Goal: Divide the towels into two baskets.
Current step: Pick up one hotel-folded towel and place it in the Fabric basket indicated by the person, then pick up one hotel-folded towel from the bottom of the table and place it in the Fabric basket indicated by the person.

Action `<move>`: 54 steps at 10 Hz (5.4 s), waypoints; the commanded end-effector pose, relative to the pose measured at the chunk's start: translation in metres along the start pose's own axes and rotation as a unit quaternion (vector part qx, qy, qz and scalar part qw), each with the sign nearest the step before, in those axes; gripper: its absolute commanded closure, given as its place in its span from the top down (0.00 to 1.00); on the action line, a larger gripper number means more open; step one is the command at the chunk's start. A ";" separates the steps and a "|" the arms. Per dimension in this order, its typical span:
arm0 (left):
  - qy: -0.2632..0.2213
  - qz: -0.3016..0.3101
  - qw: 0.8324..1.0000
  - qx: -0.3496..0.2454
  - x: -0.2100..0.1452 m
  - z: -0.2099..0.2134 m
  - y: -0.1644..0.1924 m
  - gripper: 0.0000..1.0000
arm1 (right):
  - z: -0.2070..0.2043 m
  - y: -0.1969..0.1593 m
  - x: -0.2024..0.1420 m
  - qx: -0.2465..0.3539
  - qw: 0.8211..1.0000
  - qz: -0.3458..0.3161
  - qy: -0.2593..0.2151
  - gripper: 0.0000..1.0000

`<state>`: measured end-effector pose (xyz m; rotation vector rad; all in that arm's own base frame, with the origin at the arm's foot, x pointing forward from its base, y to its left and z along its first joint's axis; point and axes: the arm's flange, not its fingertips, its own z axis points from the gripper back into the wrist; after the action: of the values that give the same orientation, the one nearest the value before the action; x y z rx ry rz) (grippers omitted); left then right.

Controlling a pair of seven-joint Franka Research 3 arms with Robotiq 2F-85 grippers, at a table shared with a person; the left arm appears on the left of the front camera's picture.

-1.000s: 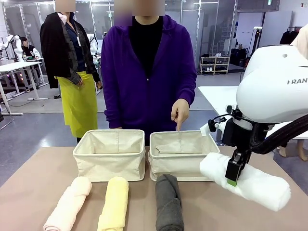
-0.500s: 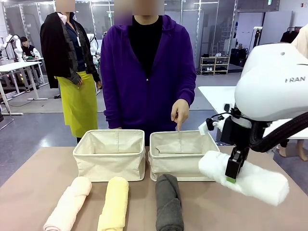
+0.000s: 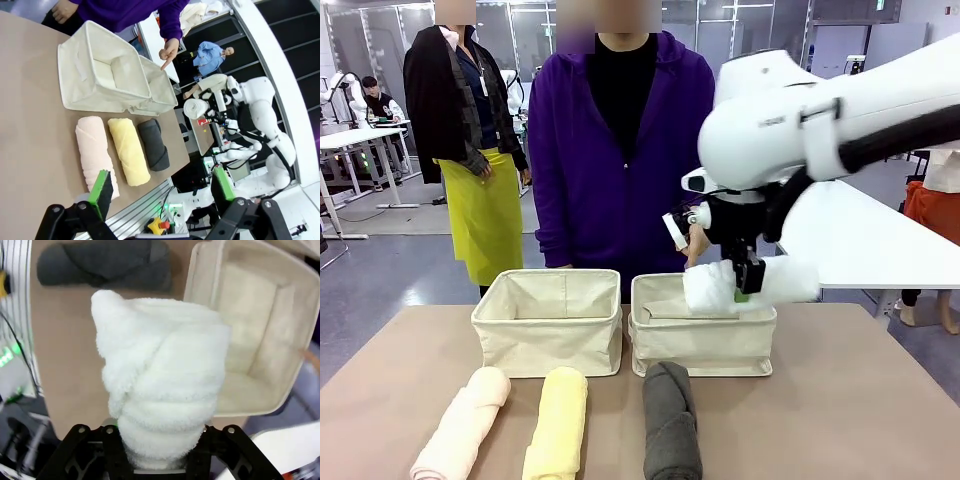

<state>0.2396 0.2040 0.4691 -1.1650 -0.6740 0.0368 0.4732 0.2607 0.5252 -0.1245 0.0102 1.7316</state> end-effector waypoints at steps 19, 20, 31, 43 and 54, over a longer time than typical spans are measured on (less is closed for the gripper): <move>-0.003 -0.011 1.000 -0.010 0.000 0.003 0.000 1.00 | -0.083 -0.125 0.025 -0.050 0.996 -0.034 -0.061 1.00; -0.003 -0.011 1.000 -0.010 0.000 0.003 0.000 1.00 | -0.087 -0.140 0.033 -0.036 0.998 0.000 -0.057 1.00; -0.003 -0.011 1.000 -0.010 0.000 0.003 0.000 1.00 | -0.088 -0.139 0.034 -0.035 0.998 -0.005 -0.060 1.00; -0.003 -0.011 1.000 -0.010 0.000 0.003 0.000 1.00 | -0.048 0.138 -0.340 0.256 0.677 -0.512 -0.463 1.00; -0.003 -0.011 1.000 -0.010 0.000 0.003 0.000 1.00 | -0.154 0.315 -0.412 0.256 0.448 -0.630 -0.580 1.00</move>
<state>0.2397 0.2038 0.4696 -1.1617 -0.6728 0.0369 0.2406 -0.2086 0.3884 1.2541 -0.4751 -0.0911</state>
